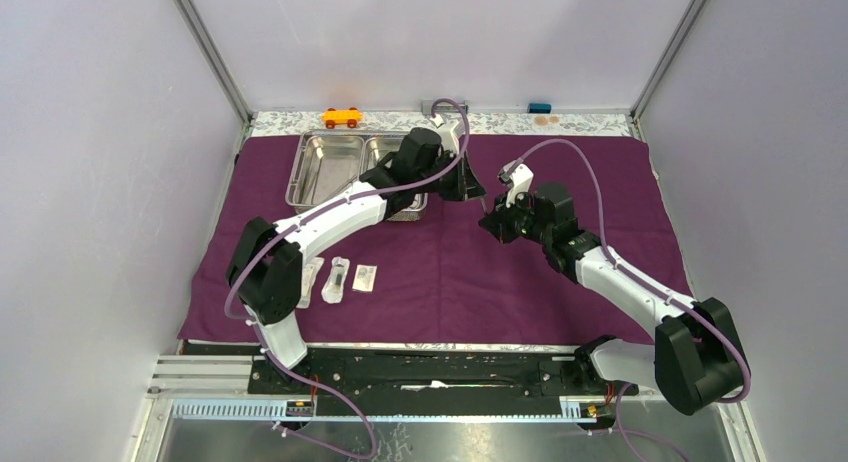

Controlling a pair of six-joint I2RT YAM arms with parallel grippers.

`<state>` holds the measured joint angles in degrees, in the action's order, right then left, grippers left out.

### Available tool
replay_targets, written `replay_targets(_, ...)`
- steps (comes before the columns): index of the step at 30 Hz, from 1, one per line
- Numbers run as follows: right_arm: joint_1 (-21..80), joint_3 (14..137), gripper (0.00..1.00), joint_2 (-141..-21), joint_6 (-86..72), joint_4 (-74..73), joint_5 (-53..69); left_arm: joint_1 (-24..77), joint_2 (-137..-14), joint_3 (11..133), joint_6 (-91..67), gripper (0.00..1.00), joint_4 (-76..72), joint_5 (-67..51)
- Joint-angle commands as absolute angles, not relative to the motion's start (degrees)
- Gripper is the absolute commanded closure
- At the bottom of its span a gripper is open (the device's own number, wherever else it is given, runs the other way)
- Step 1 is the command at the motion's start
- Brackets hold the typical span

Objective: Open and lay out the surgical kit
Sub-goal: Place the medical item in the surgical kit, then pick up the medical item from the surgical kit.

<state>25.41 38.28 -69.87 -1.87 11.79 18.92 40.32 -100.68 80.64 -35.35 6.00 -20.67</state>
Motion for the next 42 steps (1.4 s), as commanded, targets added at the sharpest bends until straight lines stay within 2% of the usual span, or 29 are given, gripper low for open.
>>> replay_targets(1, 25.66, 40.01, 0.85, -68.95, -0.31, 15.44, 19.63, 40.69, -99.32, 82.2, -32.4, 1.0, 7.31, -18.32)
replay_targets(6, 25.67, 38.6, 0.39, -66.58, 5.22, 15.96, 23.6, 40.69, -96.58, 79.53, -26.53, 1.0, 10.36, -14.16)
replay_targets(8, 25.56, 38.29, 0.29, -65.28, 6.96, 15.55, 24.66, 40.64, -95.64, 78.12, -23.4, 1.0, 13.73, -12.59)
replay_targets(10, 25.46, 38.14, 0.24, -64.42, 8.43, 15.02, 24.91, 40.55, -95.51, 77.13, -20.27, 1.0, 18.89, -11.69)
replay_targets(16, 22.85, 37.81, 0.21, -64.54, 10.42, 14.71, 25.04, 38.84, -95.35, 71.12, -15.6, 1.0, 29.2, -11.67)
replay_targets(21, 19.79, 37.28, 0.21, -64.55, 10.72, 14.1, 25.6, 34.16, -97.24, 70.26, -16.36, 1.0, 34.8, -18.64)
replay_targets(28, 17.52, 36.89, 0.21, -65.13, 10.66, 14.31, 25.93, 27.65, -101.35, 68.7, -18.4, 1.0, 36.5, -24.01)
replay_targets(42, 17.27, 36.92, 0.21, -67.49, 10.57, 14.15, 26.59, 27.42, -108.26, 73.64, -21.09, 1.0, 38.25, -28.74)
